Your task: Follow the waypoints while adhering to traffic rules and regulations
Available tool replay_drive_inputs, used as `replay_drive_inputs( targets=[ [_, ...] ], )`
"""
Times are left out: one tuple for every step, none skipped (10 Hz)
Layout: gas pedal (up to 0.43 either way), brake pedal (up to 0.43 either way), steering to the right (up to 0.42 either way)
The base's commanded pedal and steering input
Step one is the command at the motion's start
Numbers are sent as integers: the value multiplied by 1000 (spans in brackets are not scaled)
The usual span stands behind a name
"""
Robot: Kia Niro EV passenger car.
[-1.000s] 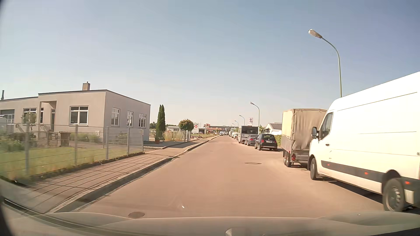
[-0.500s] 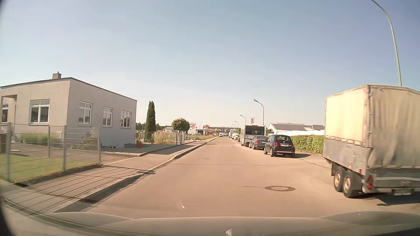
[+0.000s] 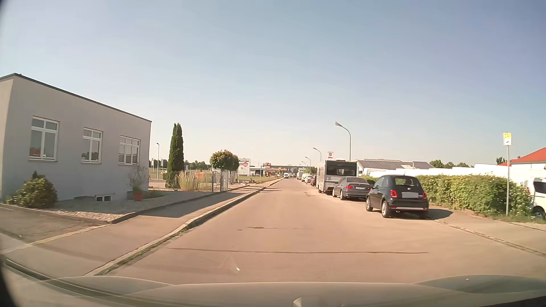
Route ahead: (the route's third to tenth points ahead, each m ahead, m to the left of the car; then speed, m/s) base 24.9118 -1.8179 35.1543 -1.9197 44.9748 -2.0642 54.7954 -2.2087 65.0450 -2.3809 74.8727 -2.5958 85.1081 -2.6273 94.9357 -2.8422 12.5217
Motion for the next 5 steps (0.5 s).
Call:
replay_drive_inputs(
  targets=[
    [138, 0, 1],
    [138, 0, 0],
    [138, 0, 0],
    [130, 0, 0],
    [130, 0, 2]
  ],
)
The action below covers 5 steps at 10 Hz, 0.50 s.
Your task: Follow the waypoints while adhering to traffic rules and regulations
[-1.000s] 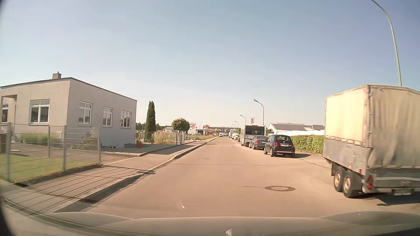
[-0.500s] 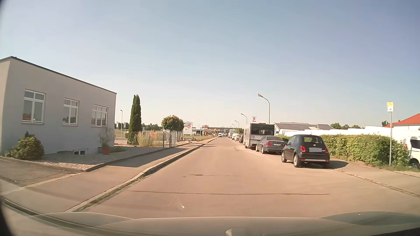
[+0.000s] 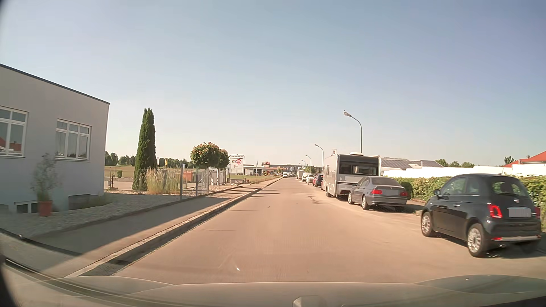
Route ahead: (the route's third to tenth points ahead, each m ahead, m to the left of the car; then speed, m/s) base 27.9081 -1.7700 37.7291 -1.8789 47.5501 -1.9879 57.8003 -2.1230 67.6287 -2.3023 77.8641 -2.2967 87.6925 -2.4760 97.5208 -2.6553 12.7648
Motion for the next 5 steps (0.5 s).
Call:
replay_drive_inputs(
  targets=[
    [130, 0, 3],
    [79, 0, 5],
    [79, 0, 5],
    [79, 0, 4],
    [79, 0, 0]
  ],
)
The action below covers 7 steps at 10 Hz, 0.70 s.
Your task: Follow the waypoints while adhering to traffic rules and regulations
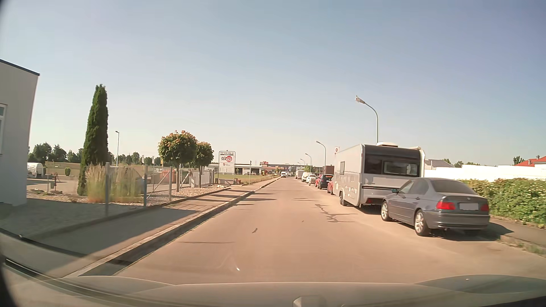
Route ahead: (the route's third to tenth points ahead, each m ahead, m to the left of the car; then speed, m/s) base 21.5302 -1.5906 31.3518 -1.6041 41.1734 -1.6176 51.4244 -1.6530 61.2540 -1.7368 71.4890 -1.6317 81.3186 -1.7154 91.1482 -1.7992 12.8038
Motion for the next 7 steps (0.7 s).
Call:
replay_drive_inputs(
  targets=[
    [79, 0, -4],
    [79, 0, -4],
    [79, 0, -3],
    [67, 0, -3],
    [0, 0, -3],
    [0, 0, -2],
    [0, 0, -2]
  ],
)
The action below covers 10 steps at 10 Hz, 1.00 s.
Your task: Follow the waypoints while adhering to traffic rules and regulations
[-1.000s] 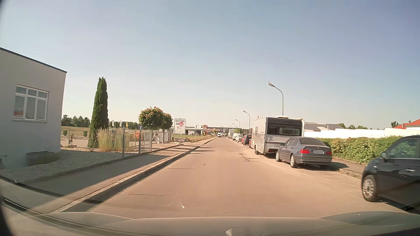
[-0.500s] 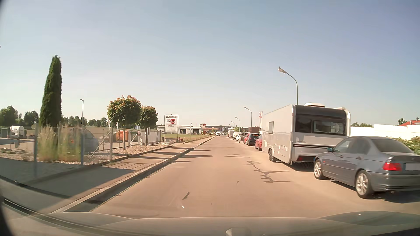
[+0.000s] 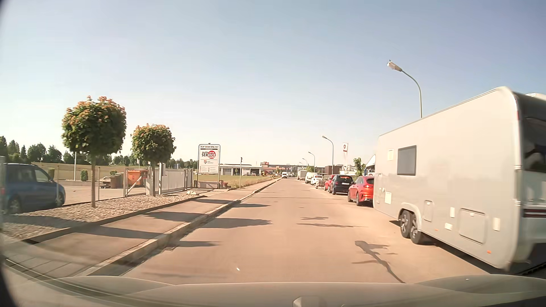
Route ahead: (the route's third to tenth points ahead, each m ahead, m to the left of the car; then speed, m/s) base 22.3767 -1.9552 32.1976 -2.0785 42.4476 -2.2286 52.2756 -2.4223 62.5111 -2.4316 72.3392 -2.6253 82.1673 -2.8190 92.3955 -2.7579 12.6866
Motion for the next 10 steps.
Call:
replay_drive_inputs(
  targets=[
    [0, 0, 2],
    [0, 0, 5],
    [0, 0, 6],
    [0, 0, 6],
    [0, 0, 6],
    [0, 0, 6],
    [0, 0, 6],
    [0, 0, 6],
    [0, 0, 8],
    [0, 0, 8]
  ],
)
